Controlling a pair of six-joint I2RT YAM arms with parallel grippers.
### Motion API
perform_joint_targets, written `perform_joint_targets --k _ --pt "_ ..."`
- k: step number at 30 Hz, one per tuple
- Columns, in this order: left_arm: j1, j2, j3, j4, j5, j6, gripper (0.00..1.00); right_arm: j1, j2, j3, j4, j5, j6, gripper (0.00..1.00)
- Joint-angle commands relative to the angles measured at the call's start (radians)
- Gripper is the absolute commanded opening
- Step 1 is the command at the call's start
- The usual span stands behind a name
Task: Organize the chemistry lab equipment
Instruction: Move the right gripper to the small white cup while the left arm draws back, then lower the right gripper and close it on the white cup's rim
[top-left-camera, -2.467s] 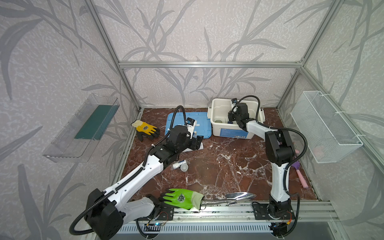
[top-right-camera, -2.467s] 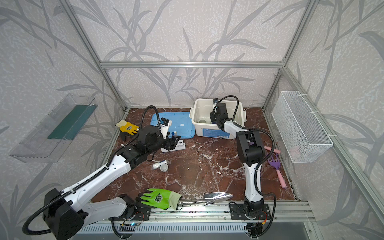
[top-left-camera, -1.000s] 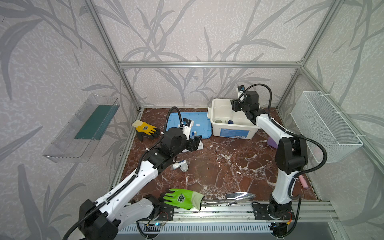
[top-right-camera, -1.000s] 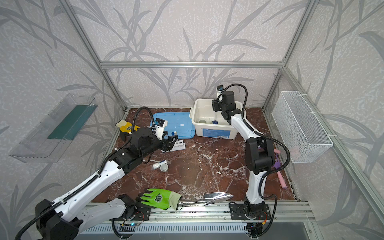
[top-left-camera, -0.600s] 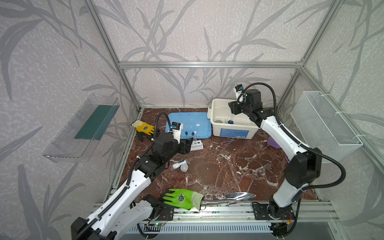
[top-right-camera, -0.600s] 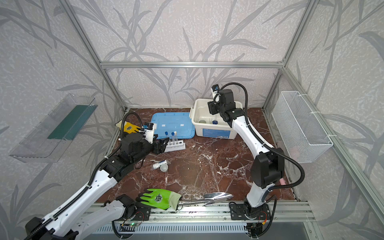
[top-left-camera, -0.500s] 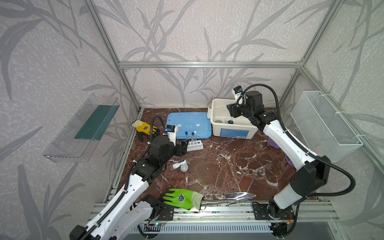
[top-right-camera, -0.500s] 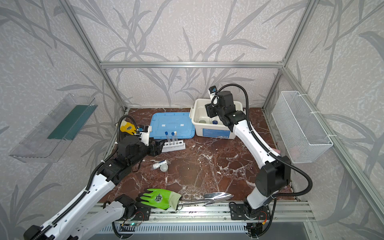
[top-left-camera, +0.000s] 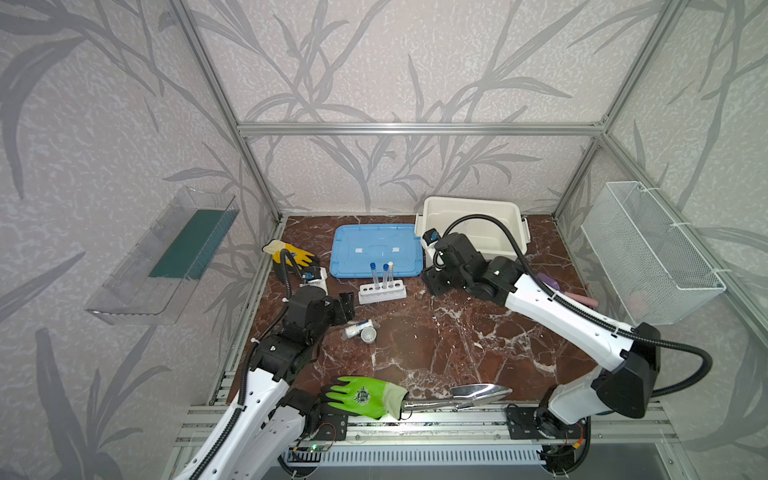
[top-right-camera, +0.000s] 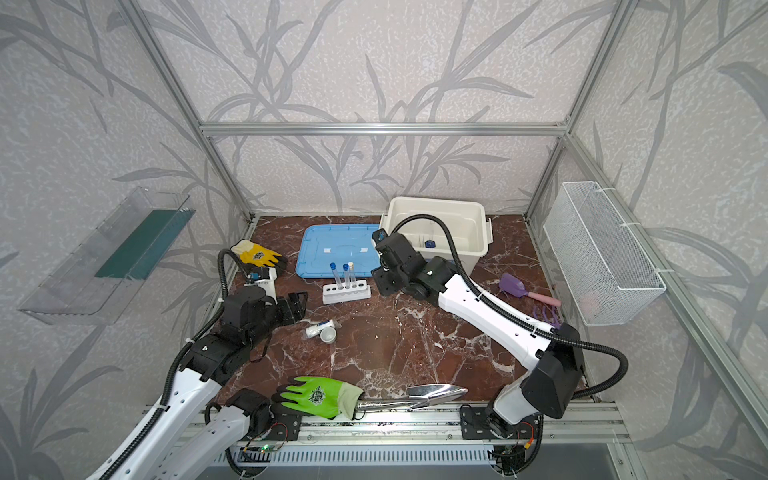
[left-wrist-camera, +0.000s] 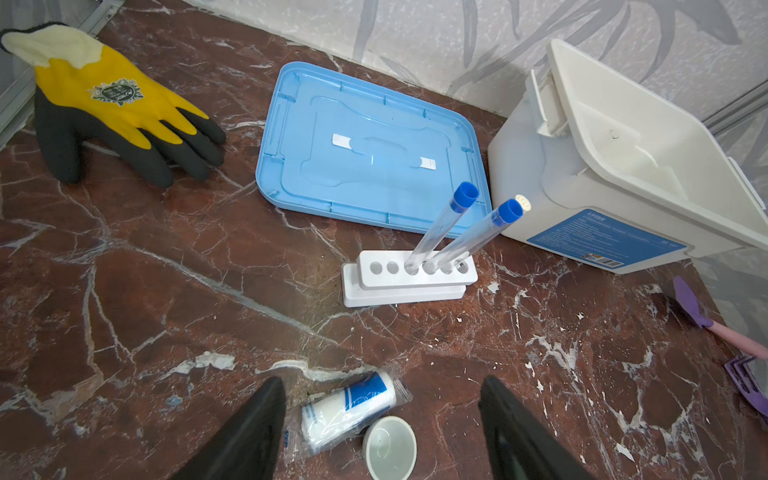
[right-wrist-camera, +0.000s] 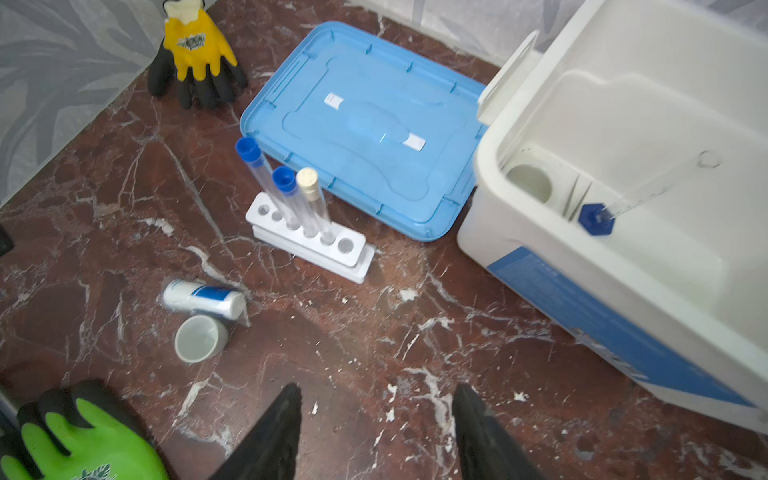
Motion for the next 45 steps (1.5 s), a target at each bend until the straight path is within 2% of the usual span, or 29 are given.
perform_joint_targets --k 1,6,11,17,20,35,45 --pt "0.009 -0.015 -0.018 -0.038 -0.050 -0.063 0.74 0.061 0.048 -0.005 -0.070 0.025 0.184 0.57" --pt "0.013 -0.069 -0.052 -0.033 -0.085 -0.086 0.74 0.132 0.144 0.050 -0.116 -0.012 0.289 0.56" --pt "0.012 -0.129 -0.114 -0.022 -0.111 -0.127 0.73 0.169 0.247 0.069 -0.069 -0.080 0.384 0.55" --pt "0.012 -0.200 -0.173 0.006 -0.100 -0.138 0.73 0.227 0.374 0.140 -0.042 -0.128 0.448 0.54" --pt "0.012 -0.205 -0.185 0.042 -0.048 -0.099 0.73 0.238 0.421 0.171 -0.029 -0.149 0.471 0.53" --pt "0.010 -0.222 -0.239 0.135 0.038 -0.104 0.73 0.252 0.547 0.245 -0.014 -0.172 0.505 0.50" --pt "0.011 -0.225 -0.243 0.155 0.057 -0.102 0.72 0.251 0.606 0.284 -0.007 -0.194 0.506 0.48"
